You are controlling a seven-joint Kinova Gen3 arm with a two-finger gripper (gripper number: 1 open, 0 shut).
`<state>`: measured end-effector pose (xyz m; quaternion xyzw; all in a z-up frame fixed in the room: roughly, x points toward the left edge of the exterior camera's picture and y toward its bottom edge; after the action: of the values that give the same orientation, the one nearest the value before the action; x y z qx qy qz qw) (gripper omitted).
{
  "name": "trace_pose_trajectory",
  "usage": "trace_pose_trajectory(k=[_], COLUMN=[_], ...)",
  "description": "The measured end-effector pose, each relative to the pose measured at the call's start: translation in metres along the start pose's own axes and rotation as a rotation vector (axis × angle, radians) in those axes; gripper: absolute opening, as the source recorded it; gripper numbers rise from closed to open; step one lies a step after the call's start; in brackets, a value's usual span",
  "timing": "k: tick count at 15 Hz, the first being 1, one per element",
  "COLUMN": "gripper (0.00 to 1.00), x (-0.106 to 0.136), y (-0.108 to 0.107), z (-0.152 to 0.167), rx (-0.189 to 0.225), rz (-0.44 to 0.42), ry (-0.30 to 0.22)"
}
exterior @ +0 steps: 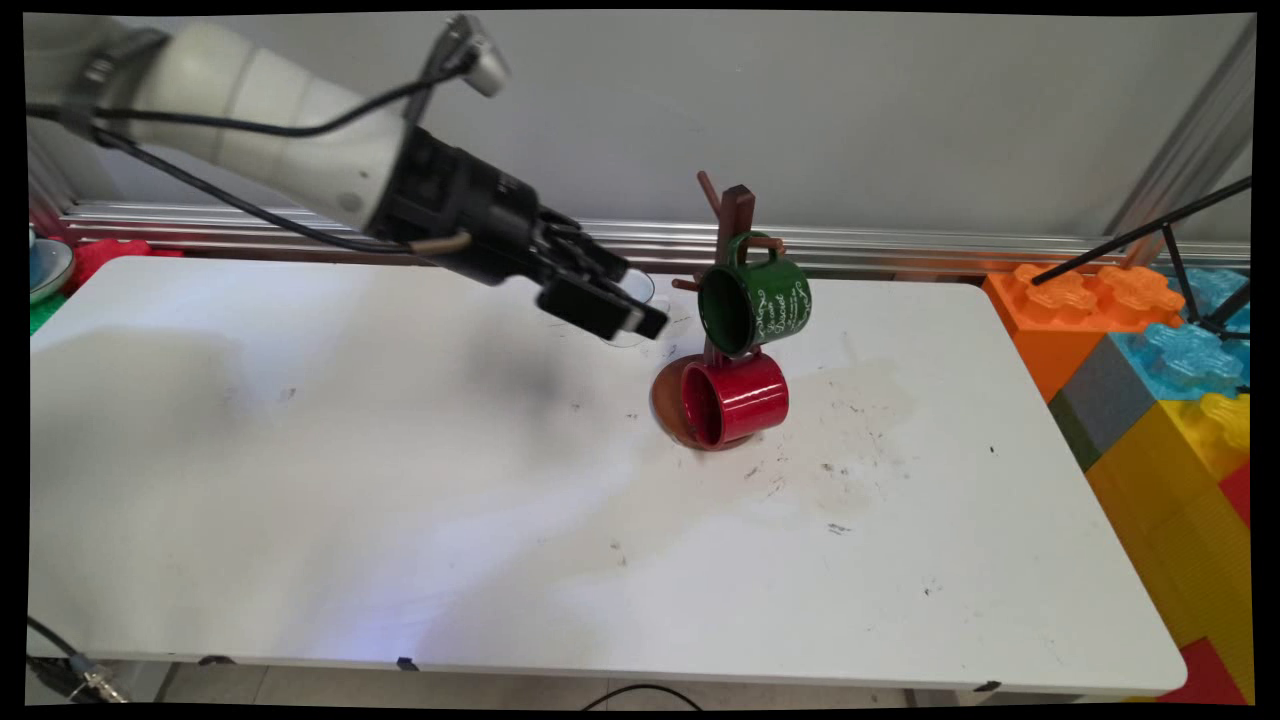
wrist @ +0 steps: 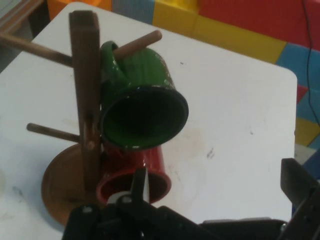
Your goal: Pick up the green mug from the rack
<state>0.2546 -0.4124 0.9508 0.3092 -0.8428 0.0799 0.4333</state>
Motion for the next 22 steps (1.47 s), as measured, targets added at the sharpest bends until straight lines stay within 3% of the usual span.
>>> trace_pose_trajectory(k=[13, 21, 22], gripper=[1.00, 1.00, 0.00], x=[-0.011, -0.021, -0.022], y=[0.010, 0.009, 0.009], z=[0.102, 0.140, 0.143], rx=[0.030, 0.028, 0.028], rz=[-0.109, -0.137, -0.139], ry=[0.102, 0.165, 0.173])
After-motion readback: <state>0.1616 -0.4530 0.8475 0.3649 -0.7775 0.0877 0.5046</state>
